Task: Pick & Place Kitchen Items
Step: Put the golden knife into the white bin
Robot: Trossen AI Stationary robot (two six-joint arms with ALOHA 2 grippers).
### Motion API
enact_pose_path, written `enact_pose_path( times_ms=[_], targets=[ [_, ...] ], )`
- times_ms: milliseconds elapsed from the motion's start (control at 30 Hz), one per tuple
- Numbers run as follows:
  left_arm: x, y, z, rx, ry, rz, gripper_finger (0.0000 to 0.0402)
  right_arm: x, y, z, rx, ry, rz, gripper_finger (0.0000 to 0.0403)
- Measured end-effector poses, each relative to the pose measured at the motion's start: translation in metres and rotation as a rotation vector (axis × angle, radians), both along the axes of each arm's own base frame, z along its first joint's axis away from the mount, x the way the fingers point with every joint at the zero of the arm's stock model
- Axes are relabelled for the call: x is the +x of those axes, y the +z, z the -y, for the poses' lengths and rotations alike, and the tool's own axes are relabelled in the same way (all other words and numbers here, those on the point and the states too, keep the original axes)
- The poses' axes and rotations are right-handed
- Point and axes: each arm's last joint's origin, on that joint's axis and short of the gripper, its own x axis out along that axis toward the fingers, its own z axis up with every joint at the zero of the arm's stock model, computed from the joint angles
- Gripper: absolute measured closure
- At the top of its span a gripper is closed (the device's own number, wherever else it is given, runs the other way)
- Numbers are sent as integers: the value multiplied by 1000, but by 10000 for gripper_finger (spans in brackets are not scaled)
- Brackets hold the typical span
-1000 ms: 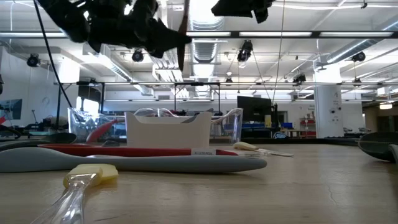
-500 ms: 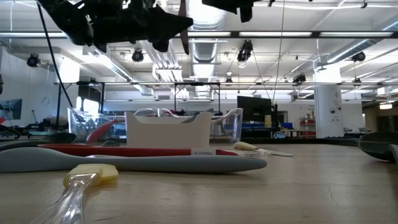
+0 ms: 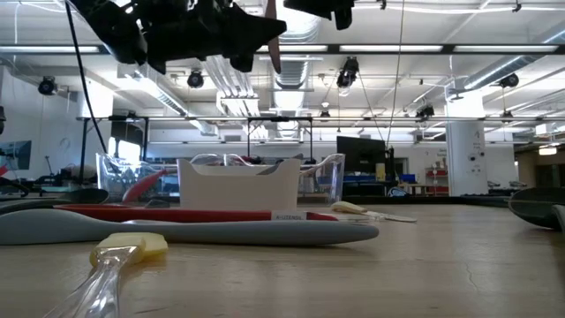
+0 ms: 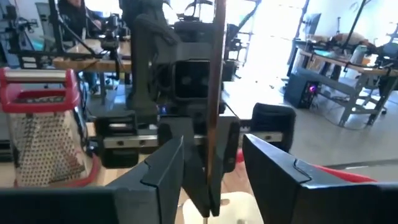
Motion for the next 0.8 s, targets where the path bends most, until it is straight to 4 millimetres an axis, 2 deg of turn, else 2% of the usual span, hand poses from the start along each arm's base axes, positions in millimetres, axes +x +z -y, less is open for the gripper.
enact_pose_path(
  times_ms=[500, 600, 733, 800],
  targets=[
    [30, 6, 0, 13, -102, 5, 399, 0, 0, 8, 15, -23, 10, 272],
    [35, 5, -1, 17, -101, 1, 399, 0, -1, 9, 16, -24, 0, 299],
    [36, 4, -1, 16, -99, -5, 399, 0, -2, 8, 12, -21, -13, 373],
    [36, 4, -1, 15, -99, -9, 399, 0, -3, 8, 3, -19, -23, 387]
  ],
)
